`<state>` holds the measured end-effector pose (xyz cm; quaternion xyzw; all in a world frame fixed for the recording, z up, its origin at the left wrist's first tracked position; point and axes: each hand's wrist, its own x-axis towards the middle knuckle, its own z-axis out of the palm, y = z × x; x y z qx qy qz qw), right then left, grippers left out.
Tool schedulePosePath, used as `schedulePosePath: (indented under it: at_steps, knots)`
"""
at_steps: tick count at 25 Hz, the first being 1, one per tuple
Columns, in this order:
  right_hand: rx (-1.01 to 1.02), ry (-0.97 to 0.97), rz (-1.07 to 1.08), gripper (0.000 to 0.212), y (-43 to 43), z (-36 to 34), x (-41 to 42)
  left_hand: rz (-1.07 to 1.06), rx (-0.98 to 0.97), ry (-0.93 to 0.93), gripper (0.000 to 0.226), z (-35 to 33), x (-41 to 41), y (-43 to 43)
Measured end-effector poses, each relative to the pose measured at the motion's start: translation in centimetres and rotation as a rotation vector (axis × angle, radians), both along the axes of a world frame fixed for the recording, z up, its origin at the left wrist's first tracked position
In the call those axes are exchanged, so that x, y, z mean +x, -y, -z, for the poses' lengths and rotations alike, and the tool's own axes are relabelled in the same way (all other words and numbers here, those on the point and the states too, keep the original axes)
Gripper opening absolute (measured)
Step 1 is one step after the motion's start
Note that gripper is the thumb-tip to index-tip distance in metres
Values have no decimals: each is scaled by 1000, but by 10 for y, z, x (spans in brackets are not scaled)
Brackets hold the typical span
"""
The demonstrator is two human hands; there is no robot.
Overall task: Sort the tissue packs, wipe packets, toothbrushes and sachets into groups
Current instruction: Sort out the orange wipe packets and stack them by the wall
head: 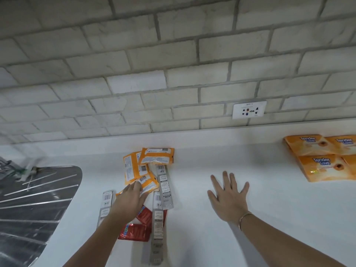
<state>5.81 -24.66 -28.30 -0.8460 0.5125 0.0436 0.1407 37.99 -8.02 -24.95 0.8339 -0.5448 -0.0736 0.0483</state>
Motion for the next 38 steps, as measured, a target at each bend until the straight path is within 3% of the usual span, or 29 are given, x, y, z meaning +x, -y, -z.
schedulePosePath:
  at_steps: [4, 10, 13, 15, 18, 22, 25, 27, 30, 34, 38]
  knots:
    - [216, -42, -84, 69, 15, -14, -13, -117, -96, -185, 21, -11, -5, -4]
    - [288, -17, -100, 66, 2, -20, -39, -521, -511, -570, 33, -56, -26, -2]
    - [258, 10, -84, 66, -9, -21, -39, -720, -752, -1070, 36, -72, -48, 4]
    - [262, 62, -61, 66, -13, -24, -37, -685, -872, -1501, 41, -81, -73, 9]
    - [241, 117, -40, 65, -24, -28, -39, -603, -925, -1806, 48, -100, -122, 16]
    - [251, 202, -35, 59, -39, -33, -48, -521, -866, -1892, 54, -105, -165, 23]
    - [649, 644, 337, 30, -34, -72, -57, -487, -863, -1875, 48, -97, -194, 29]
    - [896, 899, 471, 36, -32, -97, -68, -523, -906, -1877, 35, -95, -219, 38]
    - [1079, 1096, 477, 46, -32, -113, -93, -501, -982, -1943, 36, -89, -258, 55]
    - [995, 1139, 472, 40, -19, -109, -144, -469, -851, -2004, 37, -76, -325, 85]
    - [808, 1233, 644, 32, 8, -100, -207, -524, -615, -1953, 35, -67, -387, 118]
